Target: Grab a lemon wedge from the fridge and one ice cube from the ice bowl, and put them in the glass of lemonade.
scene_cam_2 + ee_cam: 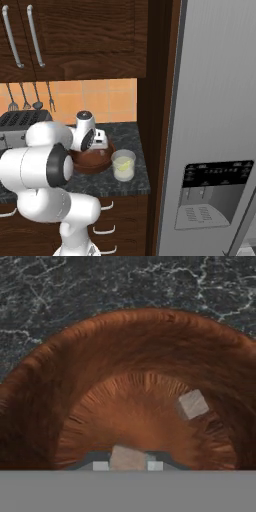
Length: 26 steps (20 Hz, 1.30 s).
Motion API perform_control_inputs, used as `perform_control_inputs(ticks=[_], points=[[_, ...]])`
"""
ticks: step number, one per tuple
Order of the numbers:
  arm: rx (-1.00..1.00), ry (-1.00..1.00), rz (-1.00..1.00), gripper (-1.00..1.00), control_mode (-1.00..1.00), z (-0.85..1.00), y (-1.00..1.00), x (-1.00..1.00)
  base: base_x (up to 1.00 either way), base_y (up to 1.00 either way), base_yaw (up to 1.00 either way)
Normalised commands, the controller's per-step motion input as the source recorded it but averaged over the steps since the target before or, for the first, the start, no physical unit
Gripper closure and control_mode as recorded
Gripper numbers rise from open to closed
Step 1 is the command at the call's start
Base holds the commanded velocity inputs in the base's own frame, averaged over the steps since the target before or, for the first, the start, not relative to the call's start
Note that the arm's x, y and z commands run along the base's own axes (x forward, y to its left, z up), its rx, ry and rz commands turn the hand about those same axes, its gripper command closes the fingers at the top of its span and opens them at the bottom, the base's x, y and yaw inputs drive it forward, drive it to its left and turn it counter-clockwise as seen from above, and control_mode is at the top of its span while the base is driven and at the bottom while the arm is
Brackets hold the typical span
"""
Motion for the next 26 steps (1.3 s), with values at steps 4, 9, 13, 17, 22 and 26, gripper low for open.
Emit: perform_control_inputs(ticks=[4,9,13,17,22,26], points=[[0.07,-0.02,0.0,1.0,-1.0,0.44,0.0,-0.47,0.0,0.0,0.0],[0.03,-0.05,-0.03,1.0,-1.0,0.23,-0.14,-0.39,0.0,0.0,0.0],[-0.06,-0.03,-0.01,1.0,-1.0,0.38,-0.57,-0.11,0.0,0.0,0.0],[-0.18,0.0,0.0,1.0,-1.0,0.66,-0.74,0.0,0.0,0.0,0.0],[-0.17,0.07,-0.15,1.0,-1.0,0.66,-0.64,0.34,0.0,0.0,0.0],[0.06,0.01,-0.32,1.0,-1.0,-0.02,-0.52,-0.31,0.0,0.0,0.0]])
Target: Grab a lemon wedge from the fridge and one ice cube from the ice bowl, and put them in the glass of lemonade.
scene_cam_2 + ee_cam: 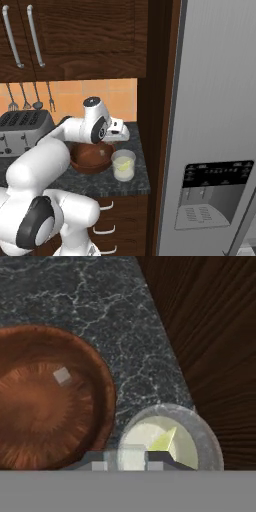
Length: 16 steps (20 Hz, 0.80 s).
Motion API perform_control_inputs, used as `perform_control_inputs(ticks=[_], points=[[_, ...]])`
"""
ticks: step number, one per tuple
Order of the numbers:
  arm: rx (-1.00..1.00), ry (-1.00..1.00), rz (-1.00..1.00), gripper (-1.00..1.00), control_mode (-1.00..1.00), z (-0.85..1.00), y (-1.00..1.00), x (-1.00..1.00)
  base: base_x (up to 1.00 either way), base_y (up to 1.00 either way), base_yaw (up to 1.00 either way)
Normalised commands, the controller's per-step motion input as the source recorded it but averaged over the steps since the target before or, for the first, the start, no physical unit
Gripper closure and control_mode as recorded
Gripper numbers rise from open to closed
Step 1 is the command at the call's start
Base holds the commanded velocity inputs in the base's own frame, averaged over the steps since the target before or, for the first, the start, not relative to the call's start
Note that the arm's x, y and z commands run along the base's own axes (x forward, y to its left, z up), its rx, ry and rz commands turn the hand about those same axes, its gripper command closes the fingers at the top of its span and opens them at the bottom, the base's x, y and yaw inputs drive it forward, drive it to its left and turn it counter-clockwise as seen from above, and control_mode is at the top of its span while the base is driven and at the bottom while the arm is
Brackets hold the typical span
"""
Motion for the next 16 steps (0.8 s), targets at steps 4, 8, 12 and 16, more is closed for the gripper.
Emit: perform_control_inputs(ticks=[4,8,12,16], points=[[0.12,-0.01,-0.14,1.0,-1.0,-0.28,-0.39,-0.57,0.0,0.0,0.0],[0.02,-0.02,-0.08,1.0,-1.0,-0.09,-0.21,-0.17,0.0,0.0,0.0],[0.0,0.09,-0.07,1.0,-1.0,0.0,-0.2,0.26,0.0,0.0,0.0],[0.0,0.01,-0.01,1.0,-1.0,-0.04,-0.2,0.2,0.0,0.0,0.0]])
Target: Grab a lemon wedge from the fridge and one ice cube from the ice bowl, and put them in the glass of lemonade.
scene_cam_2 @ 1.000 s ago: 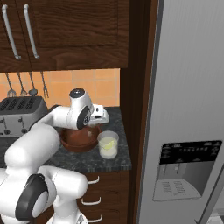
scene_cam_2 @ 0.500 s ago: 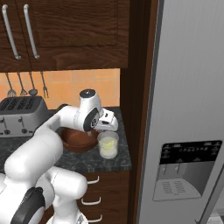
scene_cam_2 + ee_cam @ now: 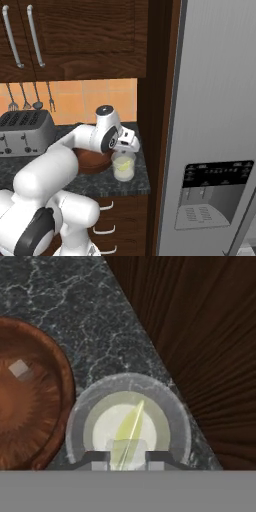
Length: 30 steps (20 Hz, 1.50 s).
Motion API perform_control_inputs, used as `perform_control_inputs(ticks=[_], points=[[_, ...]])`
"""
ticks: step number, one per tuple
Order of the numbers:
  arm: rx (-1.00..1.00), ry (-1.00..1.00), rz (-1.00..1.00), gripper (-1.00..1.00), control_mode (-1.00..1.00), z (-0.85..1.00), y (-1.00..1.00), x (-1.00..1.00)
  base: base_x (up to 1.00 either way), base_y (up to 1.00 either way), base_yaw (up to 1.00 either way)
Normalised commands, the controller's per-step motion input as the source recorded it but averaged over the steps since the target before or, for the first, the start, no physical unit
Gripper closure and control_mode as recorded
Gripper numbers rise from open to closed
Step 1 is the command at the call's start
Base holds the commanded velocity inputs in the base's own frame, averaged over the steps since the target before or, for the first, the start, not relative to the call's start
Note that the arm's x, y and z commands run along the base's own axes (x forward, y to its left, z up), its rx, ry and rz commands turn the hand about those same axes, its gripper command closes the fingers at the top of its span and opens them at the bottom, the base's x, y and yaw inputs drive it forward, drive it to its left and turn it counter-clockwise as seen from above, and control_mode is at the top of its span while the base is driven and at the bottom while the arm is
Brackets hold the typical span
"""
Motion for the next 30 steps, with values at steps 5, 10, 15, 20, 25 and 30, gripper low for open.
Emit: perform_control_inputs(ticks=[5,10,15,20,25,30], points=[[0.0,0.0,0.0,1.0,-1.0,0.0,-0.2,0.09,0.0,0.0,0.0],[0.0,-0.01,0.0,1.0,-1.0,0.0,-0.01,-0.01,0.0,0.0,0.0],[0.0,-0.02,0.0,1.0,-1.0,-0.07,0.13,-0.01,0.0,0.0,0.0],[0.01,0.0,0.0,1.0,-1.0,-0.21,0.03,0.0,0.0,0.0,0.0],[0.01,0.0,0.0,1.0,-1.0,-0.11,0.0,0.07,0.0,0.0,0.0],[0.0,0.0,0.0,-1.0,-1.0,0.0,0.0,0.0,0.0,0.0,0.0]])
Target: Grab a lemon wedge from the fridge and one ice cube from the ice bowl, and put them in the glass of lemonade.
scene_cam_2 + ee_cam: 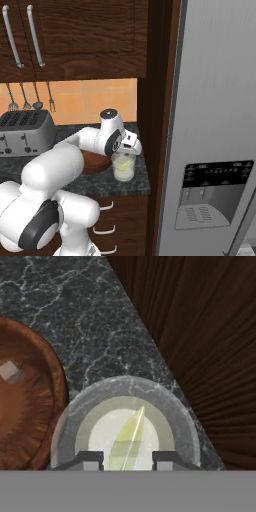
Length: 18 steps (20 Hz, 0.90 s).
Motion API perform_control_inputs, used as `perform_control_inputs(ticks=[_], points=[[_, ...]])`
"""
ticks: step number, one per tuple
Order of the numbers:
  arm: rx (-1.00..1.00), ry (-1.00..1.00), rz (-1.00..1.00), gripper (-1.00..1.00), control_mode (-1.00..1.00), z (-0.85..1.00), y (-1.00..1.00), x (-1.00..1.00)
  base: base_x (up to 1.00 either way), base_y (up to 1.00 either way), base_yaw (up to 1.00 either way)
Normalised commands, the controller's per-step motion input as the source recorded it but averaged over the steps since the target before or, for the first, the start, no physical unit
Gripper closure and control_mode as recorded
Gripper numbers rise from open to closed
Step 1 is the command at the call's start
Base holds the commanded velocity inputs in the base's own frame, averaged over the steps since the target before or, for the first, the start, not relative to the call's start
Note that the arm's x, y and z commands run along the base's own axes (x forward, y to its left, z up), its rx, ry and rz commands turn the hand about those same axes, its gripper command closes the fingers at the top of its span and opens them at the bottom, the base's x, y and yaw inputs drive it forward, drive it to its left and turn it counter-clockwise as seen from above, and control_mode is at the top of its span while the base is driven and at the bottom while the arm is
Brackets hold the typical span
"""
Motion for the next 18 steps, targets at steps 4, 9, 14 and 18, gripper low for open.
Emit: perform_control_inputs(ticks=[4,9,14,18], points=[[0.0,0.0,0.0,-1.0,-1.0,0.0,0.0,0.0,0.0,0.0,0.0],[0.0,0.0,0.0,-1.0,-1.0,0.03,0.0,0.0,0.0,0.0,0.0],[0.03,0.0,0.0,-1.0,-1.0,0.32,0.0,-0.09,0.0,0.0,0.0],[0.05,-0.02,0.01,-1.0,-1.0,0.46,0.05,-0.4,0.0,0.0,0.0]])
